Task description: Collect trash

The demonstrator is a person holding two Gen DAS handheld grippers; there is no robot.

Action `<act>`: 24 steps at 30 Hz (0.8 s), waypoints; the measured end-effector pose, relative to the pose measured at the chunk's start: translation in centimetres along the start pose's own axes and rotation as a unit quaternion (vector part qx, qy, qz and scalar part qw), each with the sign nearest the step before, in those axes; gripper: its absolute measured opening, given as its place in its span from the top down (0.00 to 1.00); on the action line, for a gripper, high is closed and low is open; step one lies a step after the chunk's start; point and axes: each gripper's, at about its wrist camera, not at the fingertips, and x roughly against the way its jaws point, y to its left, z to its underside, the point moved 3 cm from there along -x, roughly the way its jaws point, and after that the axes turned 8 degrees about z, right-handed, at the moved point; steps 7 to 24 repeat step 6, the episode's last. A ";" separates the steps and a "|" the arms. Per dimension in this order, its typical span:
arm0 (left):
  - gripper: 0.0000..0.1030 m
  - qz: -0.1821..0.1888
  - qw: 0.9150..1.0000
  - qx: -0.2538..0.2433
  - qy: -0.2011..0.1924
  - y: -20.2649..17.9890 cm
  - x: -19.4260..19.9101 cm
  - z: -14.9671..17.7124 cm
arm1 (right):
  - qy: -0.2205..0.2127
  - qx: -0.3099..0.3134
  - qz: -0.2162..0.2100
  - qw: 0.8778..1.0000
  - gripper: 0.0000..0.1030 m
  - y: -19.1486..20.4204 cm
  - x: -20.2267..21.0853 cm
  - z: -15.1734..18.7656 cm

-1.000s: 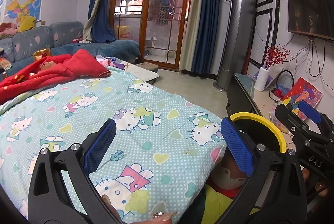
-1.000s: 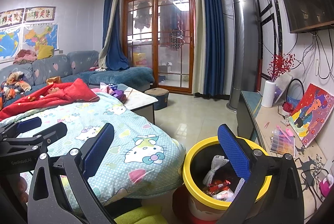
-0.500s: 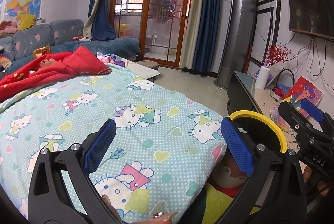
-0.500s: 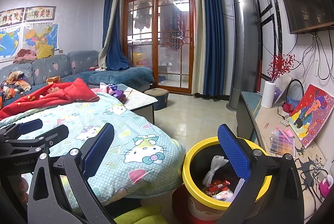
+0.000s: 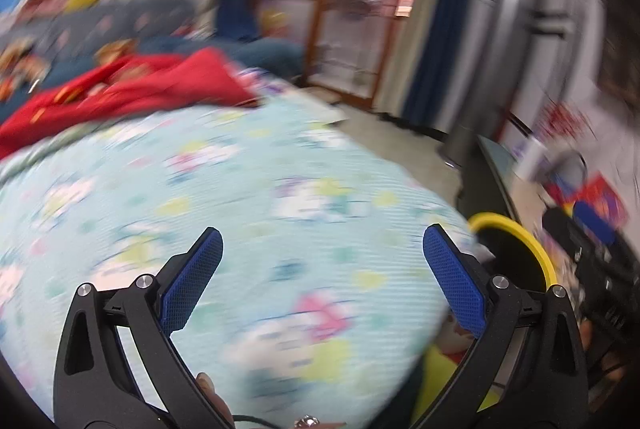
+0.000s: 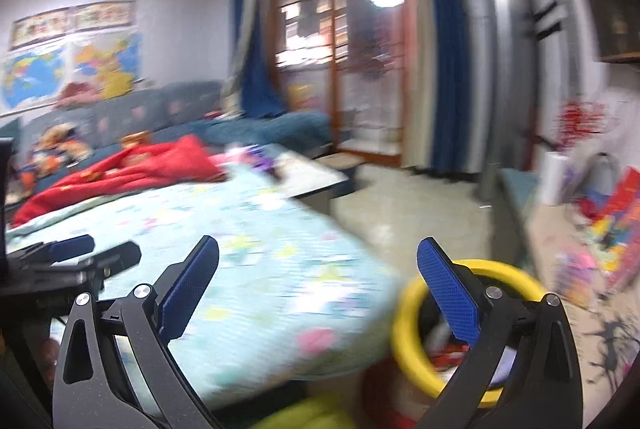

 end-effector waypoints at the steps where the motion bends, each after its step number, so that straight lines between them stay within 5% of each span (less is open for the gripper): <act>1: 0.10 -0.037 0.999 0.029 -0.007 3.7 1.7 -0.5 | 0.018 0.023 -0.044 0.999 0.06 2.8 -1.0 -0.4; 6: 0.10 -0.159 0.978 0.135 0.001 18.9 8.8 0.5 | 0.146 0.130 -0.201 0.960 0.06 17.7 -6.0 0.2; 24: 0.10 -0.159 0.978 0.135 0.001 18.9 8.8 0.5 | 0.146 0.130 -0.201 0.960 0.06 17.7 -6.0 0.2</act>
